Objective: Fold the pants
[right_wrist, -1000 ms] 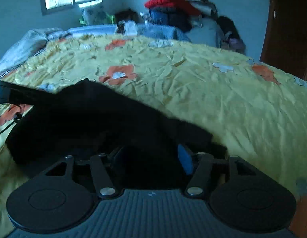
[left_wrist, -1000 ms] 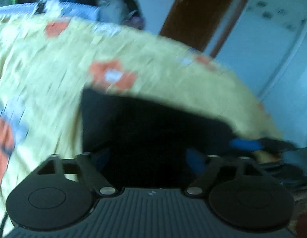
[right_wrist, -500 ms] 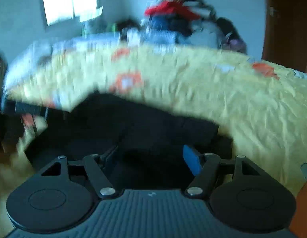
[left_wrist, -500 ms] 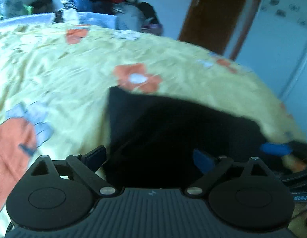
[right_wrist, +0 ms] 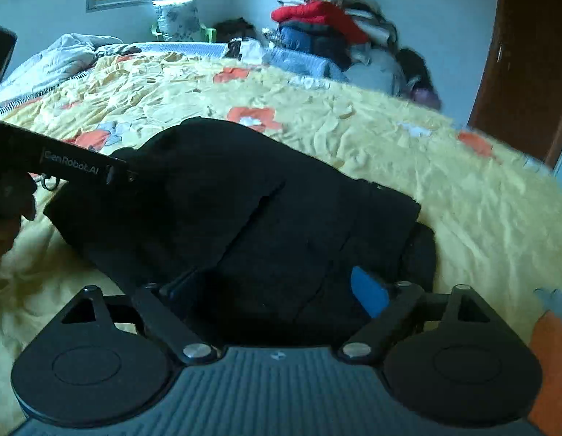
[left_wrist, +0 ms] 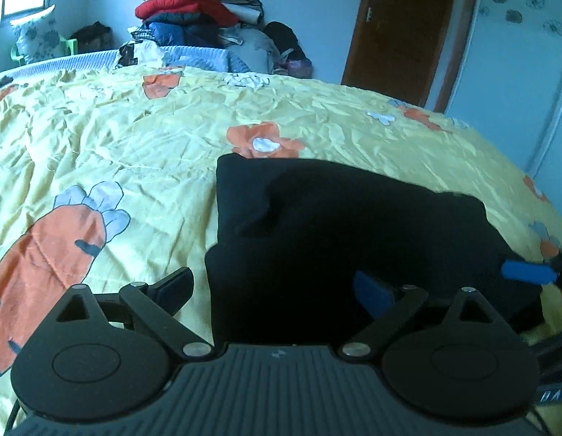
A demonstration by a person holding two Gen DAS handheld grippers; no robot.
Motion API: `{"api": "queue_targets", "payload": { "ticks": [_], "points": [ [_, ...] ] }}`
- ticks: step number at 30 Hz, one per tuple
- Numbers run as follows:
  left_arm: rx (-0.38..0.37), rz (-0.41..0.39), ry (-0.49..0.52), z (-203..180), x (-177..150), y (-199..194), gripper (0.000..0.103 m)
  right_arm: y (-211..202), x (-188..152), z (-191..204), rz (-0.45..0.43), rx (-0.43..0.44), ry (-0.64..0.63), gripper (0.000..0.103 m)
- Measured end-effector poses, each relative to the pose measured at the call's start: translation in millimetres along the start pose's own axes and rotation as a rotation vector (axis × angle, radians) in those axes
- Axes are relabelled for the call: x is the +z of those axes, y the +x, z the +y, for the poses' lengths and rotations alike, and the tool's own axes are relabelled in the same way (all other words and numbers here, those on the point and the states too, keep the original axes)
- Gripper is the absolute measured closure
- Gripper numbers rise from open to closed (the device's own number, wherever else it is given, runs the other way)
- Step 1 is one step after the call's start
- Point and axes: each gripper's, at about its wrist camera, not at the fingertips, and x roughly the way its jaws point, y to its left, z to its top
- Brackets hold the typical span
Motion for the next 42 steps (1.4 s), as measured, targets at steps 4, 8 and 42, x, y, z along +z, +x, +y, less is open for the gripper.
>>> {"api": "queue_targets", "payload": {
  "ticks": [4,8,42],
  "points": [
    [0.008,0.009,-0.019,0.0,-8.8,-8.8,0.005,-15.0,-2.2,5.0,-0.005,-0.020,0.031,0.012],
    [0.010,0.008,-0.023,-3.0,-18.3,-21.7,0.005,-34.8,-8.7,16.7,-0.027,-0.031,0.054,0.009],
    [0.086,-0.026,0.085,-21.6,-88.4,-56.8,0.000,-45.7,-61.6,62.2,-0.020,-0.131,0.282,0.000]
  ]
}}
